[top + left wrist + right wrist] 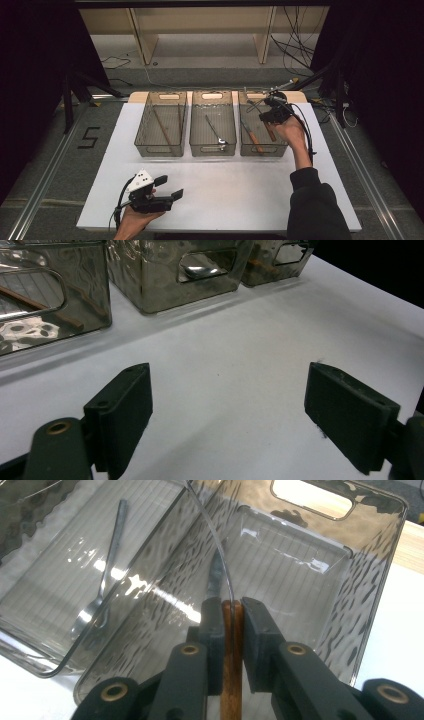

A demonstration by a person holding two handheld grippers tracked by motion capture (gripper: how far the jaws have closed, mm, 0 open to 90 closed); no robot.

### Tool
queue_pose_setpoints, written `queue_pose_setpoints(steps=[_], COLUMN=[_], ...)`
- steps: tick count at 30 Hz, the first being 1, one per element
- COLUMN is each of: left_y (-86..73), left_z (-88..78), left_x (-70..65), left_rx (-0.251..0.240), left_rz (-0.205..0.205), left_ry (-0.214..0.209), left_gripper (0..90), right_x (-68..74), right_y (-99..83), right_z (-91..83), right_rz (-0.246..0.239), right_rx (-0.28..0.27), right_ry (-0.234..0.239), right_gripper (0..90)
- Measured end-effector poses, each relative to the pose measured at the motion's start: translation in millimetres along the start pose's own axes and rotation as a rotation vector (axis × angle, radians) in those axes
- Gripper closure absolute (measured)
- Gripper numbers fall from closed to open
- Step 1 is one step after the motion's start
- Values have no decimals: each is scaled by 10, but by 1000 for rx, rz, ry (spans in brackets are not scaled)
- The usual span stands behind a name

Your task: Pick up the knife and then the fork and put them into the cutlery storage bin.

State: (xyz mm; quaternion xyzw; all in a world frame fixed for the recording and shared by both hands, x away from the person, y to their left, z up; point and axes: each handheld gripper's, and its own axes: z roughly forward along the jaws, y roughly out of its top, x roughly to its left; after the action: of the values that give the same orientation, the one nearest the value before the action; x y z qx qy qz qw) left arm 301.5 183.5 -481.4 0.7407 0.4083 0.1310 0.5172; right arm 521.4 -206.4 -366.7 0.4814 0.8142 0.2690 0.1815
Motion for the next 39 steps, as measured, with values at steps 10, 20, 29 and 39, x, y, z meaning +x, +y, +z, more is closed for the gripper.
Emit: queue_pose_setpoints(steps=[10, 20, 29, 39], left_y=[0, -1, 0, -1], left_z=[-1, 7, 4, 3], left_x=[3, 4, 5, 5], left_rx=[-1, 1, 2, 2], left_rz=[-2, -1, -3, -3], left_ry=[0, -1, -1, 0], left_gripper=[189, 189, 189, 189], right_x=[-22, -107, -93, -63], right_y=[-30, -119, -110, -122], right_z=[61, 146, 167, 77], right_rz=[21, 63, 76, 48], right_rx=[20, 45, 57, 41], right_ry=[-25, -25, 17, 37], right_gripper=[810, 808, 732, 694])
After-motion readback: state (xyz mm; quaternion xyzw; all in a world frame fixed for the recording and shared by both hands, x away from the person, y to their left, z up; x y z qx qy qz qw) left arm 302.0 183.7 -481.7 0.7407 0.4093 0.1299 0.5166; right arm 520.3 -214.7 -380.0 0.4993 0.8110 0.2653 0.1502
